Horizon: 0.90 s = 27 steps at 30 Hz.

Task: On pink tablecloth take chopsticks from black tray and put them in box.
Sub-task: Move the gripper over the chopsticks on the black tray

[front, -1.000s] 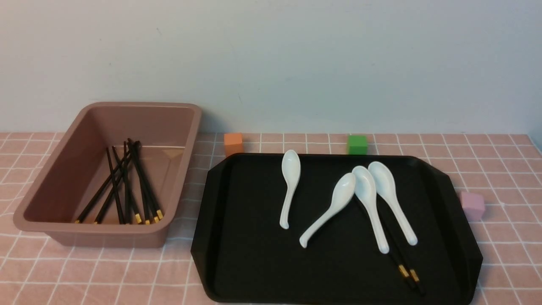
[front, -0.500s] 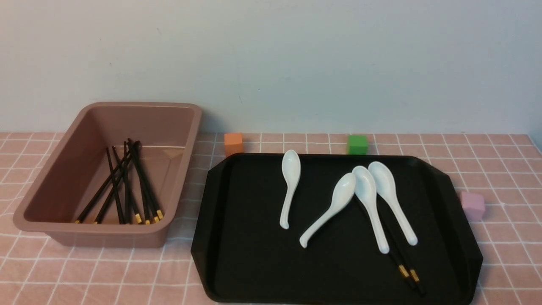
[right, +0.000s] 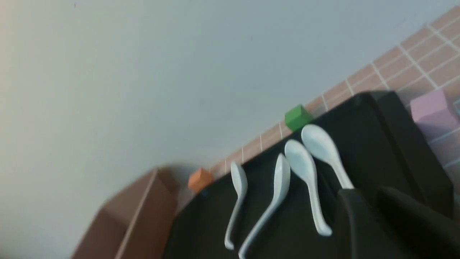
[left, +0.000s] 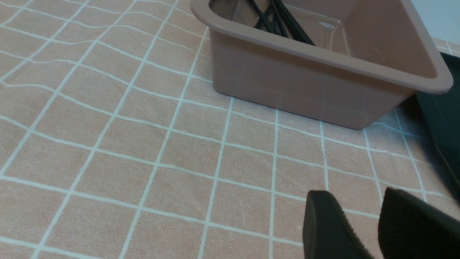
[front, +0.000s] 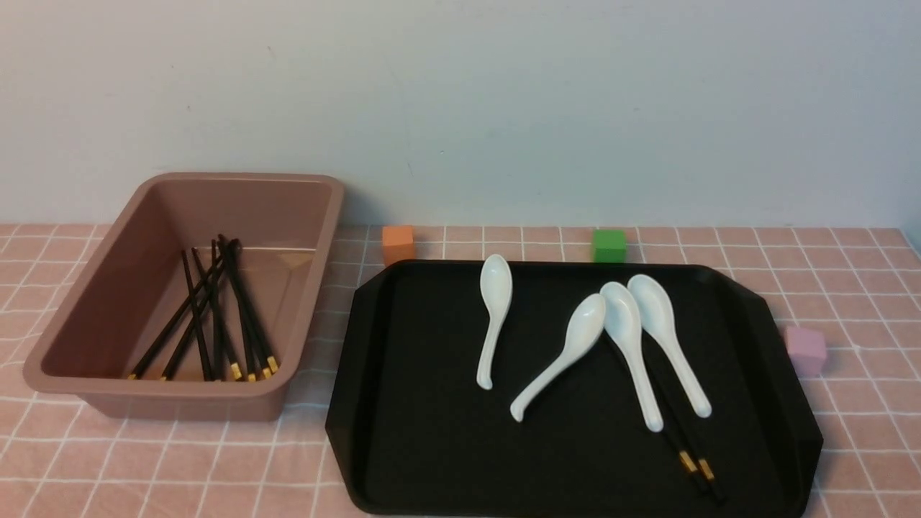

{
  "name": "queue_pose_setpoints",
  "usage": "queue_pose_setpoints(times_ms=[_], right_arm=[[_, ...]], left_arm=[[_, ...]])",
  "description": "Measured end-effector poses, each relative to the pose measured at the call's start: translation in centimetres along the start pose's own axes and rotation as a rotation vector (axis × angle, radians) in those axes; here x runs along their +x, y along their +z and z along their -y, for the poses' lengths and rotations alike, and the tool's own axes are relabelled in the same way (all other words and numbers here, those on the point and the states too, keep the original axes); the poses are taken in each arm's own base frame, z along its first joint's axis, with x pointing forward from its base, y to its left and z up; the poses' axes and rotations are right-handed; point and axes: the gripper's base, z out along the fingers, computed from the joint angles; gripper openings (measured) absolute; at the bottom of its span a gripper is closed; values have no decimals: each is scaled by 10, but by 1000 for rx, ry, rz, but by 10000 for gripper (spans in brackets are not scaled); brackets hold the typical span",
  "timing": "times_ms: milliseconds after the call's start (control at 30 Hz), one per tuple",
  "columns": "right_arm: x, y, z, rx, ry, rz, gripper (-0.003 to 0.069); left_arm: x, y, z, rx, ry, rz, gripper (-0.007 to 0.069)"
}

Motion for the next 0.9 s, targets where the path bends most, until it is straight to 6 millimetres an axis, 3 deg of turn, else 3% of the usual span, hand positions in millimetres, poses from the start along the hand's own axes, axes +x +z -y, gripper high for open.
queue_pose_setpoints(times_ms=[100, 233, 267, 400, 433, 500, 533, 667, 700, 900], right_arm=[[-23, 4, -27, 72, -204, -206, 6], [-52, 26, -54, 139, -410, -488, -6], [-54, 31, -56, 151, -427, -534, -5], [-64, 86, -56, 267, -466, -840, -2], [-65, 86, -57, 265, -469, -838, -2], [-62, 119, -51, 305, -438, -939, -1], [-61, 121, -50, 309, -434, -949, -1], [-35, 170, -45, 309, -419, -1085, -1], [-35, 171, -45, 311, -418, -1087, -1], [23, 211, -67, 318, -556, -1199, 11]], left_arm=[[0, 0, 0, 0, 0, 0, 239], [0, 0, 0, 0, 0, 0, 239], [0, 0, 0, 0, 0, 0, 239], [0, 0, 0, 0, 0, 0, 239], [0, 0, 0, 0, 0, 0, 239], [0, 0, 0, 0, 0, 0, 239], [0, 0, 0, 0, 0, 0, 239], [0, 0, 0, 0, 0, 0, 239], [0, 0, 0, 0, 0, 0, 239], [0, 0, 0, 0, 0, 0, 239]])
